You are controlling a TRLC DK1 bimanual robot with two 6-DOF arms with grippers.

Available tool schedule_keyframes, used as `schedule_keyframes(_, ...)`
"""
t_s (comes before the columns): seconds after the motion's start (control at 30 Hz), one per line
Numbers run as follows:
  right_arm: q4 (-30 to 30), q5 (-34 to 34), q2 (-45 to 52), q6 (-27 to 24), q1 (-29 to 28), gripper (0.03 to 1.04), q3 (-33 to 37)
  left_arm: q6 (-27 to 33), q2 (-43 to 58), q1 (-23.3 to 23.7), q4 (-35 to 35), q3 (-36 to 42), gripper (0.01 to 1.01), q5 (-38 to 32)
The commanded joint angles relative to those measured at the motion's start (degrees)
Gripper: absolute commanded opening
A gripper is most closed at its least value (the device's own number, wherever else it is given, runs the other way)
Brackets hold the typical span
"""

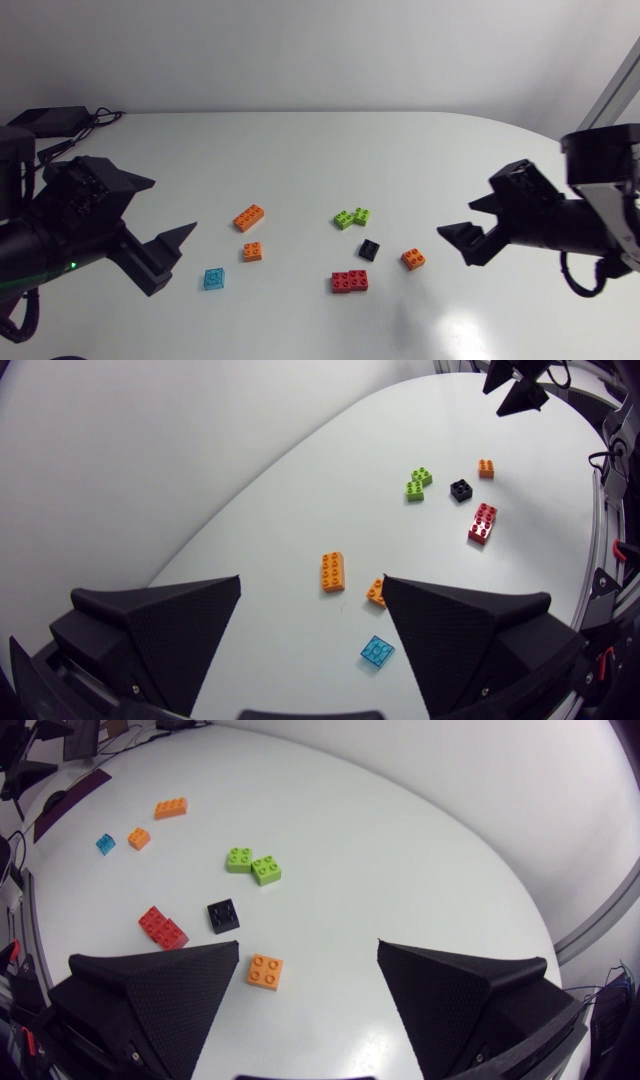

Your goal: Separate the duplo bricks

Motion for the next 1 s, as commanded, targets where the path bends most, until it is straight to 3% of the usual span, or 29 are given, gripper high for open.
schedule_keyframes(0.0, 2.2, 2.3, 6.3, 3.8, 4.2, 1.0, 0.4, -1.6, 1.5, -0.3, 0.6, -0.7, 0.987, 0.0)
schedule_keyframes(0.2, 3.5, 8.8, 21.0, 7.5, 9.0, 0.99, 4.7, -1.6, 4.2, 0.1, 3.5, -1.7, 0.987, 0.0)
schedule_keyframes(0.37, 3.1, 10.1, 25.4, 9.1, 9.1, 0.91, 4.8, -1.1, 6.1, 0.5, 5.6, -2.3, 0.987, 0.0)
schedule_keyframes(0.5, 3.0, 10.3, 27.0, 10.2, 9.1, 0.77, 4.5, -0.6, 7.3, 0.7, 6.7, -2.4, 0.987, 0.0)
schedule_keyframes(0.83, 3.0, 10.3, 33.2, 11.6, 10.8, 0.6, 6.9, -0.3, 8.5, 1.0, 8.3, -3.0, 0.987, 0.3)
schedule_keyframes(0.9, 3.3, 10.7, 33.4, 11.9, 11.2, 0.4, 7.3, 0.2, 8.3, 1.6, 8.3, -3.3, 0.987, 0.6)
schedule_keyframes(0.97, 2.8, 10.9, 33.1, 12.0, 11.5, 0.38, 7.6, 0.8, 8.1, 2.3, 8.3, -3.5, 0.987, 1.1)
